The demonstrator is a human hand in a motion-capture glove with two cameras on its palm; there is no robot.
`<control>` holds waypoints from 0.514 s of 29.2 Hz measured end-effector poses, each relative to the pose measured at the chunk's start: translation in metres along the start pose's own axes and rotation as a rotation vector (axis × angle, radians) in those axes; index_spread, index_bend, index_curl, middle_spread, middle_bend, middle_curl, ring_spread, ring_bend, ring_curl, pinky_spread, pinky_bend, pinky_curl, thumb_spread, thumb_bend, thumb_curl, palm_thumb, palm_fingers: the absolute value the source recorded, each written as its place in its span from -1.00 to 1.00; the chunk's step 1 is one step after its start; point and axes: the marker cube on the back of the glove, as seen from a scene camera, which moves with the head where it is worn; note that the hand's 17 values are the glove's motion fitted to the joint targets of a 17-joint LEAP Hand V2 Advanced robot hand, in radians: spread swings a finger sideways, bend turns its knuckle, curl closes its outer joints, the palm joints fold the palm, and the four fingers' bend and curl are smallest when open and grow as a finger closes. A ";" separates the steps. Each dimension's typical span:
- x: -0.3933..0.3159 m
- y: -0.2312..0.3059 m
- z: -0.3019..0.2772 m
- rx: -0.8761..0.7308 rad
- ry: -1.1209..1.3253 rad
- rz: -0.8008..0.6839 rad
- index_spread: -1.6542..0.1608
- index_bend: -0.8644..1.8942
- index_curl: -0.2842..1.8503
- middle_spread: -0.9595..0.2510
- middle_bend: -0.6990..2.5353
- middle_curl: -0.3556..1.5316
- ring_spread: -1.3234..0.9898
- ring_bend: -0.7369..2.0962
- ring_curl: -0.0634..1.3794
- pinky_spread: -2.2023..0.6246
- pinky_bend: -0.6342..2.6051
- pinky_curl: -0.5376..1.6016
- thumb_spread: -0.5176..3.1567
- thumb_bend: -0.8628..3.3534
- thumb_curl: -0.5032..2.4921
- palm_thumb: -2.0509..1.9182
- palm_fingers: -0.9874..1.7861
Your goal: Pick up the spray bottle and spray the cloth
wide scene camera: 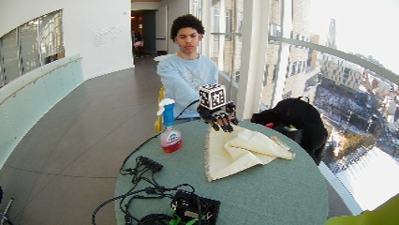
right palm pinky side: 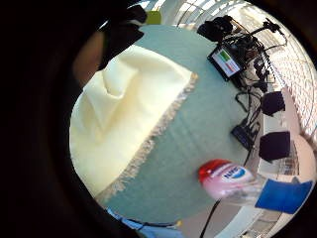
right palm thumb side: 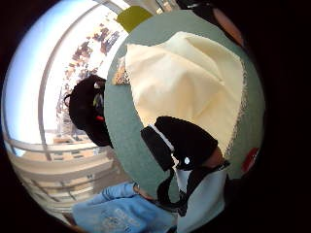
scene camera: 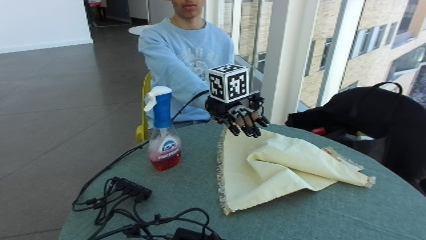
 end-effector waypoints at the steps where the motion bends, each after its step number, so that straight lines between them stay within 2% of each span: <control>1: 0.000 0.000 0.000 0.000 0.001 -0.001 0.59 -0.23 -0.68 0.53 -0.32 -0.52 0.15 -0.31 -0.86 0.63 -0.44 -0.45 -0.50 -0.50 -0.62 0.20 0.07; 7: 0.002 0.001 0.003 -0.004 0.022 -0.010 0.46 -0.25 -0.60 0.50 -0.31 -0.44 0.15 -0.31 -0.75 0.67 -0.44 -0.37 -0.32 -0.50 -0.60 0.22 0.05; 15: 0.001 0.001 -0.001 0.001 0.018 -0.018 0.40 -0.26 -0.55 0.49 -0.31 -0.38 0.16 -0.32 -0.70 0.70 -0.45 -0.32 -0.20 -0.52 -0.58 0.24 0.04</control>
